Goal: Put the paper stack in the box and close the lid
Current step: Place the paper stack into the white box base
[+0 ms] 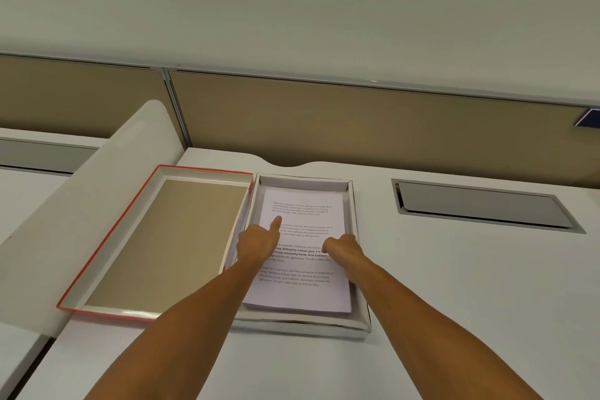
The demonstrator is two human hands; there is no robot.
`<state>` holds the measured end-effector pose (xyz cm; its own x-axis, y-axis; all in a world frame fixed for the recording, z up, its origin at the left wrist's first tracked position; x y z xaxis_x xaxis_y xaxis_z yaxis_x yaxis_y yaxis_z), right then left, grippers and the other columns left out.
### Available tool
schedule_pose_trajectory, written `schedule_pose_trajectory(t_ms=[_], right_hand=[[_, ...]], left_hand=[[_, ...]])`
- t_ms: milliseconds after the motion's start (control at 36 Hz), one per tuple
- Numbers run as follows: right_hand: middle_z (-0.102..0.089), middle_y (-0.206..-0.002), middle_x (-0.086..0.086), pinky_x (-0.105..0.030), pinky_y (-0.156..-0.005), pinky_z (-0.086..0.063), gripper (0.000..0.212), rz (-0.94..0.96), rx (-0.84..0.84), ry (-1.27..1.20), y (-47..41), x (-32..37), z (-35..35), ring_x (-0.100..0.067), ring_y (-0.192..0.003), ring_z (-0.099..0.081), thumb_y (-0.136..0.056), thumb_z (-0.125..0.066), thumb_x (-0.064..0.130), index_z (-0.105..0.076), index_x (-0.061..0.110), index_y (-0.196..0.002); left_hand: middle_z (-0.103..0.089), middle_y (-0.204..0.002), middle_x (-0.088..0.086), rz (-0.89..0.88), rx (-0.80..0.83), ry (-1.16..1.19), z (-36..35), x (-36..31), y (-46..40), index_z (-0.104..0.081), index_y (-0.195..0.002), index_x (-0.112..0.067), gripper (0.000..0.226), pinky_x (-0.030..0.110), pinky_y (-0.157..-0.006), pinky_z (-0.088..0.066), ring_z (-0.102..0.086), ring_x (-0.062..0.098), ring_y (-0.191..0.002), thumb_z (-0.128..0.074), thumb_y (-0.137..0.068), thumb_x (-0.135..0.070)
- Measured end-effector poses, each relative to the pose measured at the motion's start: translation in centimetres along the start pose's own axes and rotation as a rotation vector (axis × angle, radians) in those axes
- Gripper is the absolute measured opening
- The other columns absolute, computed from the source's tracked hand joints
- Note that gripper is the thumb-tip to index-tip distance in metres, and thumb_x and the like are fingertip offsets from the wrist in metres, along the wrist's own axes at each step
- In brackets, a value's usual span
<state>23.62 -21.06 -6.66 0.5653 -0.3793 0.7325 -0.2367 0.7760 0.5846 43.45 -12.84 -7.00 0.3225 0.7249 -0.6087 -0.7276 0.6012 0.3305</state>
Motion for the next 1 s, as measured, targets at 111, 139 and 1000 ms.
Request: schedule_pose_trajectory(t_ms=[111,139,1000], right_hand=[[-0.062,-0.100,-0.004,-0.021,-0.060,-0.044,0.021,0.013,0.001,-0.001,-0.3,-0.1,-0.2,-0.007,-0.074,-0.052,-0.086,-0.055,0.003,-0.049,0.011,-0.105],[-0.064,-0.108,-0.008,-0.022,-0.064,-0.047,0.021,0.015,-0.010,0.003,-0.4,-0.1,-0.2,-0.009,-0.076,-0.055,-0.087,-0.055,0.003,-0.050,0.010,-0.105],[-0.026,-0.164,-0.010,-0.053,-0.120,-0.027,0.072,0.336,-0.014,0.684,4.0,0.0,-4.6,-0.036,-0.151,-0.017,-0.090,-0.058,0.030,-0.028,0.020,-0.155]], left_hand=[[-0.065,-0.082,0.008,-0.014,0.014,-0.011,0.1,-0.2,0.3,-0.064,-0.096,-0.002,0.068,0.028,-0.060,-0.046,-0.061,0.019,-0.070,-0.042,-0.090,-0.066],[-0.061,-0.074,0.004,-0.025,0.011,-0.021,0.1,-0.3,0.4,-0.062,-0.089,-0.004,0.065,0.026,-0.056,-0.043,-0.057,0.015,-0.063,-0.042,-0.090,-0.066],[-0.067,-0.125,0.006,-0.314,-0.337,-0.085,6.6,7.5,5.4,-0.064,-0.121,-0.015,0.033,0.043,-0.102,-0.045,-0.060,0.027,-0.115,-0.059,-0.093,-0.033]])
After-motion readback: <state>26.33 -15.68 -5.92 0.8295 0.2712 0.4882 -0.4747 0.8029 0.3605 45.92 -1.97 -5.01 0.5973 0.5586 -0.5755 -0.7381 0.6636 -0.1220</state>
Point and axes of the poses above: each hand's wrist, its own y-axis away from the middle knuckle, its own z-axis out of the back of the hand, x = y × z, the point moved 5 cm from there along -y, towards the middle knuckle
